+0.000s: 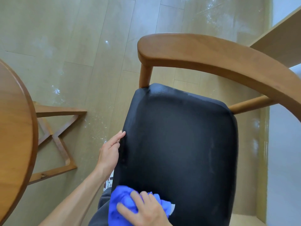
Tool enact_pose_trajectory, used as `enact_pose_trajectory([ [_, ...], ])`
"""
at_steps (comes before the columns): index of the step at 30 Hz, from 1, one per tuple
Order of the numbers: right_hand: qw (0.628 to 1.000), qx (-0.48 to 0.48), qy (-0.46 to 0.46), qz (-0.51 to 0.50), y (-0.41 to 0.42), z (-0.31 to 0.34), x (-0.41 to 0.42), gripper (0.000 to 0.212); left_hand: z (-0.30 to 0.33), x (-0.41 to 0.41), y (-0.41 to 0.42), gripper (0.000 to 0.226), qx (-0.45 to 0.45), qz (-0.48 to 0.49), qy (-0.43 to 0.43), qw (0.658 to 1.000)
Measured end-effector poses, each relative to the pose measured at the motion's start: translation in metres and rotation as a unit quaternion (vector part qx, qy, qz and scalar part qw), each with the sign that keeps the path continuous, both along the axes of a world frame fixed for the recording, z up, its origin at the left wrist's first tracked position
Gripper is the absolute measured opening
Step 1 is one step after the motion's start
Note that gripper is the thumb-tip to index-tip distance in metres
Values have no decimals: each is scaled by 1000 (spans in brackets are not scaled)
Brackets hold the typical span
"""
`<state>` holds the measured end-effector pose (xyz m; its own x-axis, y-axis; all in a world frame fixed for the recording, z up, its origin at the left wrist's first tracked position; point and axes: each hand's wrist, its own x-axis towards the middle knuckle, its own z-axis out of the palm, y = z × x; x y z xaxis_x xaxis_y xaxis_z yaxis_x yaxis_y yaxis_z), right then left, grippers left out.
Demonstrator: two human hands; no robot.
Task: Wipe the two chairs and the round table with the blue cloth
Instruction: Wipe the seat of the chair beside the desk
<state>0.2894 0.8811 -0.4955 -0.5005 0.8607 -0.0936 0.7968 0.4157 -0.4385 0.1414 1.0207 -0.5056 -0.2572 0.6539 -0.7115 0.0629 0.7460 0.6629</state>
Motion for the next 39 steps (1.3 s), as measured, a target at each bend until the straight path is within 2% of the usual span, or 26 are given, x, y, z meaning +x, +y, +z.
enact_pose_trajectory([
  [2, 996, 53, 12, 76, 5, -3, 10, 23, 2, -3, 1, 48, -9, -2, -3, 1000],
  [4, 985, 58, 26, 161, 41, 1, 25, 28, 4, -2, 3, 47, -8, 3, -14, 1000],
  [6, 981, 86, 27, 171, 101, 4, 37, 35, 6, -3, 4, 45, -7, 9, -30, 999],
  [9, 988, 156, -21, -3, 219, 6, 41, 52, 11, -7, 7, 38, -19, 16, -71, 997],
  [11, 978, 138, -93, -128, 288, 5, 42, 60, 13, -11, 8, 37, -34, 17, -94, 995],
  [13, 969, 98, -128, -188, 317, -6, 43, 62, 11, -14, 8, 36, -41, 21, -107, 993],
  [15, 966, 80, -121, -212, 305, -9, 38, 61, 9, -14, 6, 37, -44, 24, -118, 992],
  [19, 974, 81, -69, -200, 236, -2, 15, 57, 11, -8, 6, 34, -37, 61, -133, 988],
  [21, 983, 95, -34, -153, 186, 1, 2, 60, 15, -4, 9, 31, -35, 86, -140, 986],
  [23, 997, 63, -15, -47, 118, 4, -4, 59, 18, -2, 11, 30, -36, 100, -127, 986],
  [24, 999, 34, -8, 13, 81, 4, -3, 53, 19, -1, 13, 30, -39, 89, -110, 989],
  [26, 994, -77, -43, 70, 24, 6, 9, 20, 18, -1, 15, 30, -47, 19, -53, 997],
  [27, 988, -119, -71, 69, 12, 10, 19, 25, 17, -1, 16, 29, -49, -25, -17, 998],
  [28, 985, -121, -84, 89, 10, 12, 30, 37, 17, 0, 16, 30, -47, -71, 21, 996],
  [29, 984, -97, -80, 124, 17, 16, 45, 32, 17, 1, 16, 34, -33, -124, 64, 990],
  [30, 986, -44, -49, 156, 30, 16, 59, 19, 18, 3, 16, 42, -1, -184, 107, 977],
  [32, 986, 16, -12, 163, 81, 17, 97, 43, 18, 9, 15, 57, 87, -320, 196, 923],
  [33, 994, 38, -25, 102, 113, 18, 118, 53, 17, 12, 15, 62, 130, -384, 237, 883],
  [35, 994, 45, -79, -69, 171, 18, 162, 56, 15, 19, 16, 69, 184, -480, 297, 805],
  [37, 969, 46, -107, -218, 207, 15, 209, 57, 11, 28, 19, 74, 195, -533, 329, 755],
  [39, 935, 34, -109, -335, 217, 9, 245, 59, 5, 35, 20, 80, 177, -569, 351, 722],
])
